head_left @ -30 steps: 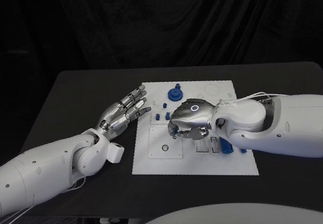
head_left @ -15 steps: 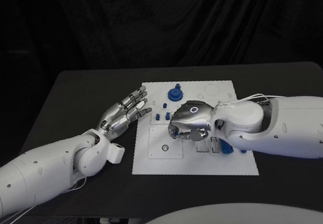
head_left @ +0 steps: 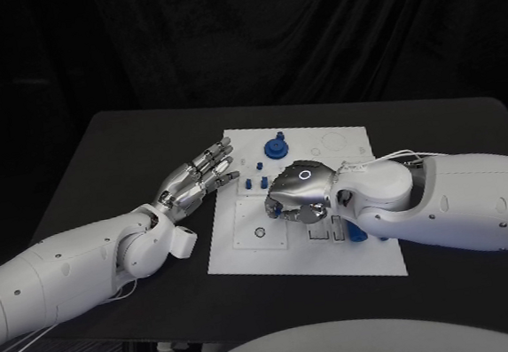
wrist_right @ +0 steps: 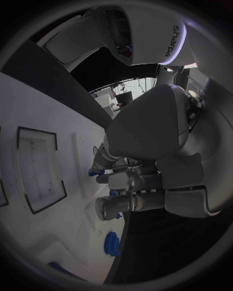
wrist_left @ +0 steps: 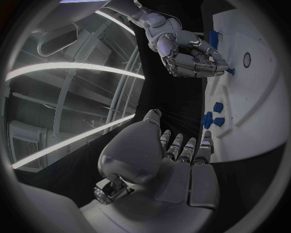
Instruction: Assemble the parts on the task board
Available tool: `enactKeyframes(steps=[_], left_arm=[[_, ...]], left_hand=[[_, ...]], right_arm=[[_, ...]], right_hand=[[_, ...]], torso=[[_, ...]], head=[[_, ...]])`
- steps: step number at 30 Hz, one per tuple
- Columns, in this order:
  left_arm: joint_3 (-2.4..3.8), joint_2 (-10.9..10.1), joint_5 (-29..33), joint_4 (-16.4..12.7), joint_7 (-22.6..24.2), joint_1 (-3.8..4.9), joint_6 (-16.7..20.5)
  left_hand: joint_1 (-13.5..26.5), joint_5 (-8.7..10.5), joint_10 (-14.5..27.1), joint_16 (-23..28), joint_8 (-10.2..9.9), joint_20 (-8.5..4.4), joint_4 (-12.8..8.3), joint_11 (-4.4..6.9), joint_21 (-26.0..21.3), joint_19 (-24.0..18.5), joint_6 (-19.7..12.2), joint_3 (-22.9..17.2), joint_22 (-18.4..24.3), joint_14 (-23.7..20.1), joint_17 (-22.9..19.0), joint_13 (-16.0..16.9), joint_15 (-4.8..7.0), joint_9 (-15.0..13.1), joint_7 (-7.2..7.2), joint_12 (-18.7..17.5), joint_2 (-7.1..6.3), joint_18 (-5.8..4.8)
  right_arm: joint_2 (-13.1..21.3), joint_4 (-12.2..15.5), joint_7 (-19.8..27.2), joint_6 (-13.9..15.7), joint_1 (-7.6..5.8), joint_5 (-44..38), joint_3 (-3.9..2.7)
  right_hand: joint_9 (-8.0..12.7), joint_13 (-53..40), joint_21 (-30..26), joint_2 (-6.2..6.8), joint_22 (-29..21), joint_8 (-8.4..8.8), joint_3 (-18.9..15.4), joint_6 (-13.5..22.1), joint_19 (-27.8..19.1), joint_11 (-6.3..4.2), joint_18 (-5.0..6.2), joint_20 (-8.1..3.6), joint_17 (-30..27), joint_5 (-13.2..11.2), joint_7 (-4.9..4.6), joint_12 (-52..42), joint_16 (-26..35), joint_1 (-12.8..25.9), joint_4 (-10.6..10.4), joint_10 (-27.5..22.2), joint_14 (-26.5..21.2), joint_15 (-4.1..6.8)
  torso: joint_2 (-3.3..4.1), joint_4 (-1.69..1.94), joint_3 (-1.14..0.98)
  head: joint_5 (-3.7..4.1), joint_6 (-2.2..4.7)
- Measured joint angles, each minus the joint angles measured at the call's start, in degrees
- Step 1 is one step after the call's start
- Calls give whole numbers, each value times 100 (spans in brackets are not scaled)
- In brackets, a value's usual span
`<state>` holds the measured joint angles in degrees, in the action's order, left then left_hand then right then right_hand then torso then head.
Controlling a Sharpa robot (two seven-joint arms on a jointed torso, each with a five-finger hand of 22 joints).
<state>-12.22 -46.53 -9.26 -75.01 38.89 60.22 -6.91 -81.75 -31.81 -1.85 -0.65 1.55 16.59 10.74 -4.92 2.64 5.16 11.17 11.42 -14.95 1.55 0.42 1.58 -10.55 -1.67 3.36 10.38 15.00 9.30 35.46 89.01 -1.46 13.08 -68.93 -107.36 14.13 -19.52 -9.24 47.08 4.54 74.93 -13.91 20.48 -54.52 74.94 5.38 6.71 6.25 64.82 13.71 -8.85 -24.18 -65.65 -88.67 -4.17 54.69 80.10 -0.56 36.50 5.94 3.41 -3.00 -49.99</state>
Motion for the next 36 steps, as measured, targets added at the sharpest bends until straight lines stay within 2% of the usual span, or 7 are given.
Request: enactKeyframes(steps=[25, 27, 30, 31, 33, 34, 36], left_arm=[[0, 44, 0, 86, 0, -45, -34], [0, 47, 0, 96, 0, -50, -36], [0, 52, 0, 104, 0, -59, -40], [0, 54, 0, 106, 0, -61, -41], [0, 58, 0, 111, 1, -63, -44], [0, 60, 0, 113, 1, -63, -46], [0, 62, 0, 117, 1, -66, -49]], left_hand=[[-26, -24, 21, 0, 0, 0, 0, -20, 0, 0, 0, 0, -1, 0, 6, -1, 0, 1, 0, 0, 26, 0], [-26, -25, 21, 0, 0, 0, 0, -20, 0, 0, 0, 0, -1, 0, 6, -1, 0, 1, 0, 0, 26, 0], [-26, -25, 21, 0, 0, 0, -10, -20, 0, 0, 0, -10, -1, 0, 5, -1, 0, 1, 0, 0, 26, -1], [-26, -24, 21, 0, 0, 0, -16, -20, 0, 0, 0, -16, -1, 0, 5, -1, 0, 1, 0, 0, 26, 0], [-26, -24, 21, 0, 0, 0, -16, -20, 0, 0, 0, -16, -1, 0, 5, -1, 0, 1, 0, 0, 26, 0], [-26, -24, 21, 0, 0, 0, -16, -20, 0, 0, 0, -16, -1, 0, 5, -1, 0, 1, 0, 0, 26, 0], [-26, -24, 21, 0, 0, 0, -16, -20, 0, 0, 0, -16, -1, 0, 5, -1, 0, 1, 0, 0, 26, 0]], right_arm=[[-73, -52, 0, -42, 40, -2, 4], [-80, -59, -3, -51, 40, -2, 3], [-89, -72, -19, -79, 41, -3, 3], [-91, -78, -26, -90, 41, -3, 3], [-96, -92, -42, -115, 42, -3, 4], [-99, -102, -50, -132, 42, -3, 5], [-100, -111, -63, -157, 45, -3, 5]], right_hand=[[5, 14, 0, 23, -1, 49, 0, 41, 0, 6, 0, 0, -12, -23, -1, 26, 0, 23, 0, 6, 0, 0], [18, 24, -1, 23, -1, 90, 0, 95, 0, 16, 0, 0, -26, -23, 27, 81, 0, 23, 0, -9, 0, 0], [63, 70, -142, 76, -1, 244, 23, 313, -74, 23, 6, -12, -88, -70, 63, 198, 76, 76, -26, -225, -82, 32], [77, 81, -186, 83, -1, 285, 13, 374, -98, 31, 52, -11, -112, -89, 80, 227, 102, 83, -36, -282, -105, 18], [122, 99, -330, 121, -1, 408, 7, 533, -166, 85, 91, 41, -164, -133, 163, 308, 155, 121, -73, -467, -167, -43], [152, 102, -411, 122, -1, 471, 7, 610, -212, 112, 92, 39, -198, -162, 216, 333, 179, 122, -73, -559, -206, -32], [181, 102, -450, 143, -1, 515, 4, 687, -225, 145, 92, 41, -220, -183, 258, 334, 200, 143, -76, -634, -216, -31]], torso=[[-2, -1, 3], [-2, 0, 3], [-2, 1, 3], [-2, 1, 3], [-2, 1, 3], [-1, 1, 3], [-1, 0, 3]], head=[[-16, 0], [-16, 0], [-16, 0], [-19, 0], [-24, 0], [-25, 0], [-26, 0]])
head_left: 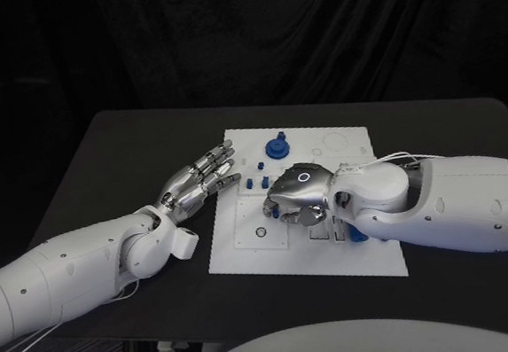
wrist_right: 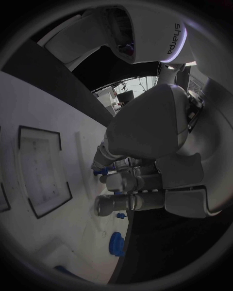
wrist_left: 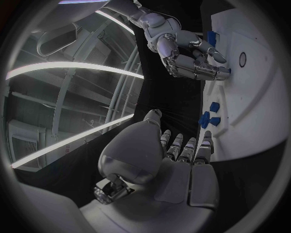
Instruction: Assemble the parts on the task board
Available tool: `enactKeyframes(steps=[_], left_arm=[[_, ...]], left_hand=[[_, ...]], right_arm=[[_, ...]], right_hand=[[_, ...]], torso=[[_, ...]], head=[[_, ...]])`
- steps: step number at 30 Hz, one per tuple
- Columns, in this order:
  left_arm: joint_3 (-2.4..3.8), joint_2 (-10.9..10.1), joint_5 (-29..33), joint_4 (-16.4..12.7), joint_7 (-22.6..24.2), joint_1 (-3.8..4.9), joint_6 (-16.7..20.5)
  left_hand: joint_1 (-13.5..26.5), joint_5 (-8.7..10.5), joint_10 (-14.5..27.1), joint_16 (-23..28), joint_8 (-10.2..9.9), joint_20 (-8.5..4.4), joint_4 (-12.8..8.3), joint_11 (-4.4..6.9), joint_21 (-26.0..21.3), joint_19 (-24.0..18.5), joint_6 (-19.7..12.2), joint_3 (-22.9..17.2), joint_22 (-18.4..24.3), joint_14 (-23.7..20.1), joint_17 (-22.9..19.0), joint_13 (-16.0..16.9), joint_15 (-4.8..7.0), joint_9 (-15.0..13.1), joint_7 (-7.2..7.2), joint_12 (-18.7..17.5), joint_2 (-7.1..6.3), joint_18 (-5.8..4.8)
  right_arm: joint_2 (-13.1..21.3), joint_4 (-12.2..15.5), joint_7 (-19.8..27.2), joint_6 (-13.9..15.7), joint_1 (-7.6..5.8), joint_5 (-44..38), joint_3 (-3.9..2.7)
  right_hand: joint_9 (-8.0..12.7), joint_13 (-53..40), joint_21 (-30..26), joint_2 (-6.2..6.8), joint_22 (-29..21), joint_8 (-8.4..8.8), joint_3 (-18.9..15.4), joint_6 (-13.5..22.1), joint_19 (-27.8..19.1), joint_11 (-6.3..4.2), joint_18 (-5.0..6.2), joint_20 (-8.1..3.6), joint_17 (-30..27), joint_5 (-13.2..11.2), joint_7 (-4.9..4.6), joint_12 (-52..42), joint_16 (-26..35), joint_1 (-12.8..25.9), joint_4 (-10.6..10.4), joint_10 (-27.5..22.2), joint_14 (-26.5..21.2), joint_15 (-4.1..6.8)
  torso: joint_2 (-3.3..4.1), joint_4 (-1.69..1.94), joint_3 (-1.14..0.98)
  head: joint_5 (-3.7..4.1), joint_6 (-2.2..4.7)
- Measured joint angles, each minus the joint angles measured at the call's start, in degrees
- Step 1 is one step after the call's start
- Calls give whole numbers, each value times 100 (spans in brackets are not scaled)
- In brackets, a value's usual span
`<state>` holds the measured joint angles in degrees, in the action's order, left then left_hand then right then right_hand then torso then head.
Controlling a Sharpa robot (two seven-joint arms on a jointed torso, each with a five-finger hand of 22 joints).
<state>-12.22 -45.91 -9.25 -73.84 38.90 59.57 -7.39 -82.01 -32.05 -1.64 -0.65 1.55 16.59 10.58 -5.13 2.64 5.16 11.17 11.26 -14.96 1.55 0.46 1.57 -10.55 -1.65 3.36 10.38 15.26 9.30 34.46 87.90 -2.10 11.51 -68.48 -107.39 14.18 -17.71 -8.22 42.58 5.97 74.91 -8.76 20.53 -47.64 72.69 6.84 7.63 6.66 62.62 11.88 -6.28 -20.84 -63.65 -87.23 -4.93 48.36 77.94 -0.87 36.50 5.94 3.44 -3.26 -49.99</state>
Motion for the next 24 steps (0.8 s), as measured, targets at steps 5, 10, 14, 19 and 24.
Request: enactKeyframes(steps=[5, 10, 14, 19, 24], left_arm=[[0, 2, 0, 11, 0, -7, -4], [0, 3, 0, 14, 0, -13, -7], [0, -2, 0, 9, 0, -17, -8], [0, -40, 0, -3, 0, -20, -6], [0, -84, 1, -48, 0, -21, 27]], left_hand=[[0, 0, 0, 0, 0, 0, 0, 0, 0, 0, 0, 0, 0, 0, -1, 0, 0, 0, 0, 0, 0, 0], [0, 0, 0, 0, 0, 0, 0, 0, 0, 0, 0, 0, 4, 0, -1, 0, 0, 0, 0, 0, 0, 0], [0, 0, 0, 0, 0, 0, 0, 0, 0, 0, 0, 0, 23, 0, -1, 0, 0, 0, 0, 0, 0, 0], [0, 0, 0, 0, 0, 0, 0, 0, 0, 0, 21, 0, 64, 0, -2, 0, 0, 0, -21, 0, 0, 0], [147, 99, -43, 0, 46, -120, 107, -42, -54, -121, 131, 107, 277, -36, -2, 8, 36, -15, -76, 99, -55, 0]], right_arm=[[-1, -23, -30, -47, 7, 0, 1], [30, -24, -36, -47, 10, -1, 1], [120, -7, -29, 21, 10, -1, 1], [347, 124, 2, 296, 7, -1, 1], [620, 319, 21, 589, -171, -1, 9]], right_hand=[[100, -32, -147, 53, 0, 197, -69, 261, -52, 23, -1, 11, -47, -156, 116, 0, 0, 53, -69, -327, -55, -6], [179, -104, -294, 53, 0, 296, -223, 405, -96, 23, -1, 7, -89, -281, 197, -62, 41, 53, -75, -685, -117, 13], [212, -145, -333, 34, 0, 322, -275, 448, -96, 6, -2, 7, -95, -328, 223, -112, 41, 72, -99, -832, -118, 13], [229, -180, -326, 50, 0, 322, -357, 448, -96, -2, -2, 7, -83, -350, 223, -199, 29, 101, -117, -1004, -117, 13], [244, -235, -170, 10, -1, 322, -510, 404, 5, 3, -2, -19, -26, -466, 267, -358, -85, 229, -270, -1041, -101, 29]], torso=[[1, 0, 0], [1, 1, 0], [1, 0, 0], [-3, -1, 0], [-4, -1, -2]], head=[[5, 0], [15, 0], [-2, 0], [-24, 0], [-23, 0]])
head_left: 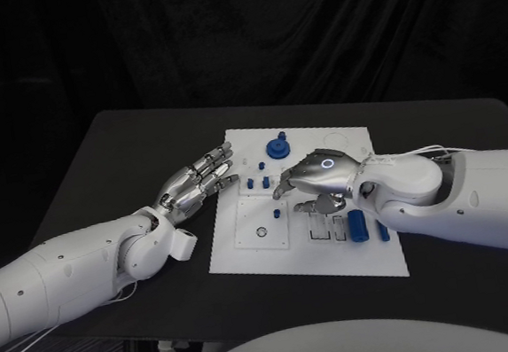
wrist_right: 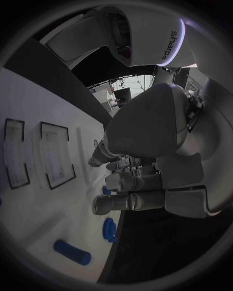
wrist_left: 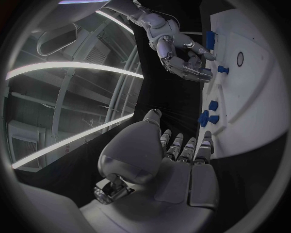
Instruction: Assemble the parts on the task board
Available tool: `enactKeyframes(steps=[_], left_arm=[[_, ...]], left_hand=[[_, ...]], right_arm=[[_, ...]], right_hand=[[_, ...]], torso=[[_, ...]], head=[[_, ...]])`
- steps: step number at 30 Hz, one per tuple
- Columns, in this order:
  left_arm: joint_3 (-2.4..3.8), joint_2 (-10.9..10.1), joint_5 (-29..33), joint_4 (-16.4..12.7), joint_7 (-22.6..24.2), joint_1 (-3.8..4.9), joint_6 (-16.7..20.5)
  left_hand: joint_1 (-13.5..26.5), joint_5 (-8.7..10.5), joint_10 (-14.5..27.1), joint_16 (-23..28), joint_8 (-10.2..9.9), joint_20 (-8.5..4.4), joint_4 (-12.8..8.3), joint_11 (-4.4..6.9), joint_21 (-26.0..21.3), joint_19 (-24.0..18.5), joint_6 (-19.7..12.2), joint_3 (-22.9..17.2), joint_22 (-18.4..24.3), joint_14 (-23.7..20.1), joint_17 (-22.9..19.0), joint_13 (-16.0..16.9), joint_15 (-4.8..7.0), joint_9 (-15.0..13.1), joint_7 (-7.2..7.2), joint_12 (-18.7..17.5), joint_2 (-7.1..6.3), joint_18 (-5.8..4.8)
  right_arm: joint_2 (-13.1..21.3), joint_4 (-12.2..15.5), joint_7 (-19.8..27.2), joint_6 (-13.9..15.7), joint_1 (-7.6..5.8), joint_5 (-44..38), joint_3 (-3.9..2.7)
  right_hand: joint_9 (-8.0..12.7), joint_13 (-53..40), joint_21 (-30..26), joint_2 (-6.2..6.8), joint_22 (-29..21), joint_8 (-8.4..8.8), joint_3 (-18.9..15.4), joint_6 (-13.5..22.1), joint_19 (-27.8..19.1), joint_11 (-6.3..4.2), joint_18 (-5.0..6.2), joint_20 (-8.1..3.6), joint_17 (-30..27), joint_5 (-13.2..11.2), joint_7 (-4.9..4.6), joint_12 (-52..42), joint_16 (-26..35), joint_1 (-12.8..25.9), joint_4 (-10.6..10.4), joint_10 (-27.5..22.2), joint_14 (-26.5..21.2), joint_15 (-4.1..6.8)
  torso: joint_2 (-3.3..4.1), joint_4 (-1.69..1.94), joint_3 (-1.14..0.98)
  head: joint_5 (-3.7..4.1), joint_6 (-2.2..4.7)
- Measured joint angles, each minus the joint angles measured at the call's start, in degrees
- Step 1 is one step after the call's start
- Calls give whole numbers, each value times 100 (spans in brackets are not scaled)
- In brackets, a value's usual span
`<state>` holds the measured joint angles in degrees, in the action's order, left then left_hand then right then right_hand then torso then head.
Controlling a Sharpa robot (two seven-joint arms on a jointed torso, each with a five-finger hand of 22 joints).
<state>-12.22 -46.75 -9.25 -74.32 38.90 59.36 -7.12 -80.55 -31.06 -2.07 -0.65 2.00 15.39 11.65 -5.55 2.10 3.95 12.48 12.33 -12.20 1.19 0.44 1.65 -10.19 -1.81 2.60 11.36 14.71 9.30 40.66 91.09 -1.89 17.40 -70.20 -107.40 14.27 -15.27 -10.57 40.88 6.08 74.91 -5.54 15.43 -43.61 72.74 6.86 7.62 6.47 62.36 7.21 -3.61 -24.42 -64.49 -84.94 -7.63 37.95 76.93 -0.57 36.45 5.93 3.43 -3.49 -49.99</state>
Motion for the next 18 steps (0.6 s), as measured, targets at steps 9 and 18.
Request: enactKeyframes(steps=[9, 18], left_arm=[[0, -69, -112, -128, 1, -2, 519], [0, -110, -328, -177, 1, -3, 1158]], left_hand=[[293, 587, -181, 45, 67, -988, 524, 167, -125, -334, 454, 293, 879, -117, -30, 25, 675, -27, -160, 260, -65, -226], [414, 683, -114, 45, 27, -1709, 512, 642, -175, -389, 439, 418, 1159, -125, -40, 19, 1195, -18, -229, 118, -125, -454]], right_arm=[[635, 318, -111, -21, -583, 123, -15], [1081, 297, -251, -203, -665, 433, -8]], right_hand=[[177, 244, 265, -143, 0, -18, -439, -276, 292, 90, -1, 172, 109, -83, -241, 249, -224, 808, -742, 285, 197, -183], [293, 397, 320, -118, 0, 67, -507, -356, 356, 62, -1, 195, 128, -105, -321, 462, -275, 844, -842, 681, 242, -211]], torso=[[-1, 1, -2], [1, -2, -2]], head=[[16, 0], [52, 0]])
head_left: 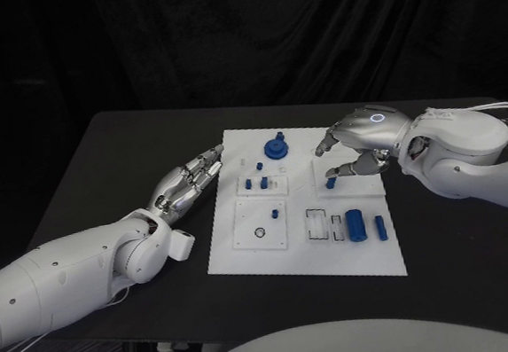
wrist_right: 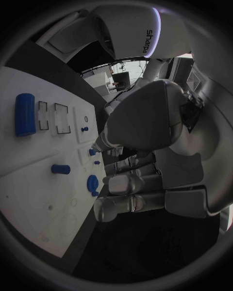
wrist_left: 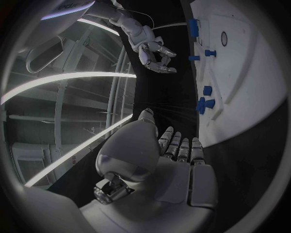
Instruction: Assemble the parts on the task board
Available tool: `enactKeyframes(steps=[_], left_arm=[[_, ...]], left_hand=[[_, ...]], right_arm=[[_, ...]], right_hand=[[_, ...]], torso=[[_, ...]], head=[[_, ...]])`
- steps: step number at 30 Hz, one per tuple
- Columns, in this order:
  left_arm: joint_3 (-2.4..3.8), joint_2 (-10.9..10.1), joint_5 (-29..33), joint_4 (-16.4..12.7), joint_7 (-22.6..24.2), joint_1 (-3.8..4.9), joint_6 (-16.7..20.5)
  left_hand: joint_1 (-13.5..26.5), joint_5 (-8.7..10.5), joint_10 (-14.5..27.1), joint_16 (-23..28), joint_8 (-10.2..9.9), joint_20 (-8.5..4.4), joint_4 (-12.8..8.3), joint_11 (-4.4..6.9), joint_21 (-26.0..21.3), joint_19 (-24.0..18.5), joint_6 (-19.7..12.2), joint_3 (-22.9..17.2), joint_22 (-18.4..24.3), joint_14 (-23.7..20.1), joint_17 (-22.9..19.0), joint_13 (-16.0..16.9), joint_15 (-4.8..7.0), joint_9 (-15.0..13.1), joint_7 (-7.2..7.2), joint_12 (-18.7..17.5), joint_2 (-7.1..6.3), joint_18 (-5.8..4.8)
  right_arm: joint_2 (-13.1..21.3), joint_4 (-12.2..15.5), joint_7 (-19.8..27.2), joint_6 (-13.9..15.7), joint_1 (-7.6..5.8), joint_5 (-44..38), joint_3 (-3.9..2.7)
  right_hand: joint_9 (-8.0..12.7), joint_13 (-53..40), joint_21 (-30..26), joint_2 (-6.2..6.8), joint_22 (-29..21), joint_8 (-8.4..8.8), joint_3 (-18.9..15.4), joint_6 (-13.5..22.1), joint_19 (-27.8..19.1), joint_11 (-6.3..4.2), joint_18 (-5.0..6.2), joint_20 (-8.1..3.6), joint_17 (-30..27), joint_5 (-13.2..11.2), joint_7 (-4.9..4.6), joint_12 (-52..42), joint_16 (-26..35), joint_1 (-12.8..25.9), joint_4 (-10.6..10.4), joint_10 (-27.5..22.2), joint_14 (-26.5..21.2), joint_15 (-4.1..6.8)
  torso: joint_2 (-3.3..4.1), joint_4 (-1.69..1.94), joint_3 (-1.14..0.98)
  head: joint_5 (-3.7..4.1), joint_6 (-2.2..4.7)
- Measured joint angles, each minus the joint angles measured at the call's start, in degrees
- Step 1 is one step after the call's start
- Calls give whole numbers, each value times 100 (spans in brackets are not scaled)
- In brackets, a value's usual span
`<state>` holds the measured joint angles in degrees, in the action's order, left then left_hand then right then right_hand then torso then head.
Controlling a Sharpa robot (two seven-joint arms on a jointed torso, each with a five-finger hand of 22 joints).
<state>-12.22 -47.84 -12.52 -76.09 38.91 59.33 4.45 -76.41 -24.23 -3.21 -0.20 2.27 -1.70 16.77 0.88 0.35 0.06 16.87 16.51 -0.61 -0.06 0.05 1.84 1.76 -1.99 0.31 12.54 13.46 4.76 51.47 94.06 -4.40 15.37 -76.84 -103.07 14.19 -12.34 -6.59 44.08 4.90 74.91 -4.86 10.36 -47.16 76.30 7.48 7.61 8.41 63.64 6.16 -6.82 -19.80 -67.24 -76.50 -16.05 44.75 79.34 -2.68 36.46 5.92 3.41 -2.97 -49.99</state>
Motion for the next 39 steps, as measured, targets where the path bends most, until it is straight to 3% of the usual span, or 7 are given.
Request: enactKeyframes(steps=[11, 18, 20, 22, 25, 30, 39], left_arm=[[0, -3, -260, 8, 0, -1, 253], [0, 5, -338, 19, 0, -11, 244], [0, 6, -348, 21, 0, -11, 235], [-1, 6, -359, 22, 0, -12, 218], [-1, 7, -373, 22, 0, -14, 194], [-1, 3, -384, 17, 0, -16, 154], [-1, 4, -394, 18, 0, -18, 86]], left_hand=[[-38, -140, 56, 0, 0, 4, 6, -16, 0, -10, 3, 3, 42, 6, 0, -9, -26, 0, 42, -57, 37, -44], [-208, -351, 59, 0, 0, 286, -1, -126, 0, 9, -18, -83, 14, -4, 1, -9, -170, 0, 62, -58, 84, -42], [-314, -442, 86, 0, 0, 502, -23, -171, 0, 11, -16, -135, -28, 2, 1, -9, -259, 0, 64, -58, 68, 71], [-407, -536, 74, 0, 0, 883, -22, -240, 0, 24, 13, -174, -88, 5, 1, -9, -348, 0, 93, -57, 68, 244], [-429, -564, 53, 0, 0, 1052, -17, -281, 0, 34, 26, -178, -110, -10, 2, -9, -405, 0, 106, -17, 79, 281], [-435, -564, 54, 0, 0, 1054, -33, -316, 0, 37, 34, -194, -110, 8, 3, -8, -426, 0, 114, 10, 85, 368], [-463, -590, 22, 0, 0, 1146, -17, -388, 0, 49, 34, -209, -147, 8, 4, -8, -527, 0, 113, 31, 113, 368]], right_arm=[[145, -119, -80, -186, 149, 170, 5], [46, -301, -103, -256, 237, 210, 2], [-1, -358, -103, -269, 266, 216, 1], [-54, -423, -103, -285, 303, 225, 2], [-136, -522, -99, -307, 355, 258, 2], [-251, -667, -91, -338, 429, 309, 2], [-437, -871, -55, -350, 538, 423, 3]], right_hand=[[59, 13, 46, 37, 0, 37, -48, 21, 56, -61, -1, -56, 2, -116, 21, 22, -29, 143, -47, 226, 44, 44], [108, 20, 40, 42, 0, 66, -17, 21, 60, -79, -1, -62, -39, -40, 21, 95, -29, 54, 37, 355, 42, 65], [133, 20, -3, 36, 0, 88, 5, 51, 81, -95, 0, -82, -74, 49, 51, 95, 0, -78, 103, 420, 31, 75], [148, 20, -24, 26, 0, 88, 22, 52, 81, -94, -1, -82, -94, 74, 51, 123, 0, -156, 154, 419, 32, 75], [178, 19, -24, 7, 0, 88, 68, 76, 80, -100, -1, -83, -101, 250, 27, 155, 0, -331, 267, 474, 31, 75], [200, 19, -125, -32, 0, 87, 117, 83, 81, -114, 0, -83, -150, 387, 20, 187, 66, -428, 358, 526, 9, 97], [215, 18, -203, -36, 0, 88, 157, 83, 80, -114, -1, -83, -184, 467, 20, 187, 93, -526, 429, 664, 1, 105]], torso=[[23, 2, 1], [23, 1, -7], [23, 0, -10], [23, -2, -12], [17, -2, -12], [12, -7, -11], [10, 2, -8]], head=[[48, 0], [110, 0], [115, 0], [118, 0], [119, 0], [92, 0], [113, 0]])
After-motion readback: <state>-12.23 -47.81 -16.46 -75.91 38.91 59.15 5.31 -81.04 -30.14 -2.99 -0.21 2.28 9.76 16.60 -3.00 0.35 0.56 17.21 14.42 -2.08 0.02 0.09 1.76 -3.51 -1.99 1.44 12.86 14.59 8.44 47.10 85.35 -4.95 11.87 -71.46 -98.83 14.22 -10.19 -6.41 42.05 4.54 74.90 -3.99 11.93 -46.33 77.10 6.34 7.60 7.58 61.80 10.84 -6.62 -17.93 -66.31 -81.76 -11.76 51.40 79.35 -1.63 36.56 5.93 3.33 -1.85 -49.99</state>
